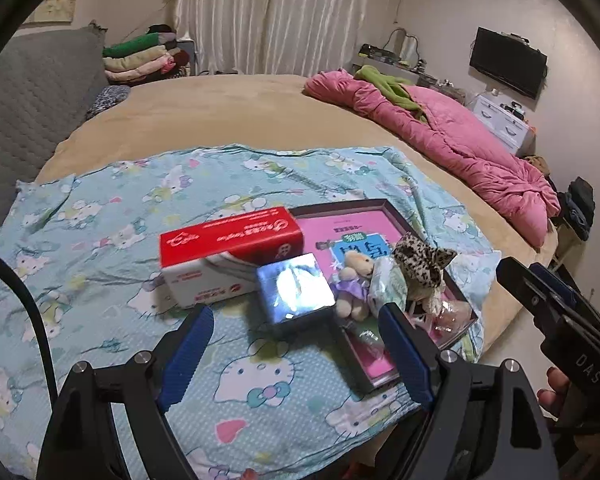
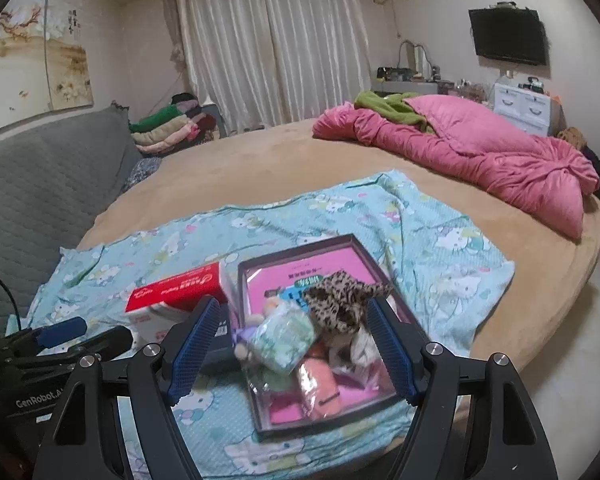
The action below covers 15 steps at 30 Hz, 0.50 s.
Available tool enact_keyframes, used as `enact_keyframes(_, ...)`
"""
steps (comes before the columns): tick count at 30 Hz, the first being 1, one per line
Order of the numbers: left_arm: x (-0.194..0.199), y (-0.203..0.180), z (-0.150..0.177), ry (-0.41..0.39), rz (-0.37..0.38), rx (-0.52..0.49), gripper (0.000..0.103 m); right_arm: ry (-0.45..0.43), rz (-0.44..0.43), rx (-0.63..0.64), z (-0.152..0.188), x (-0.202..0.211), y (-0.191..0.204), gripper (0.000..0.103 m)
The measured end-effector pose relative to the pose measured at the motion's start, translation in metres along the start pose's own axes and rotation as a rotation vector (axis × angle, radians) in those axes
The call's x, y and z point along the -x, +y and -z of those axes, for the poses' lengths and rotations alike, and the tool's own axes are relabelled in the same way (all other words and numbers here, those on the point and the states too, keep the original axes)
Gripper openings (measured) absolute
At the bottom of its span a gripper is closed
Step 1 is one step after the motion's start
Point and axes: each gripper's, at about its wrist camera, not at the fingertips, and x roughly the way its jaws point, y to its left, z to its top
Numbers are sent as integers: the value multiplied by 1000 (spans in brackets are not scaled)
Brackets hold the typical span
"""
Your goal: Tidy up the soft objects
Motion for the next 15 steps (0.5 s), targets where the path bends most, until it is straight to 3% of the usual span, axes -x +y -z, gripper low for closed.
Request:
enact_keyframes(6, 3, -3, 20, 30, -28, -20, 84, 16, 40, -35, 22, 9, 2, 77)
enact_keyframes(15, 5, -9, 51, 80, -24, 4, 84, 62, 38, 27, 51, 18, 7, 78)
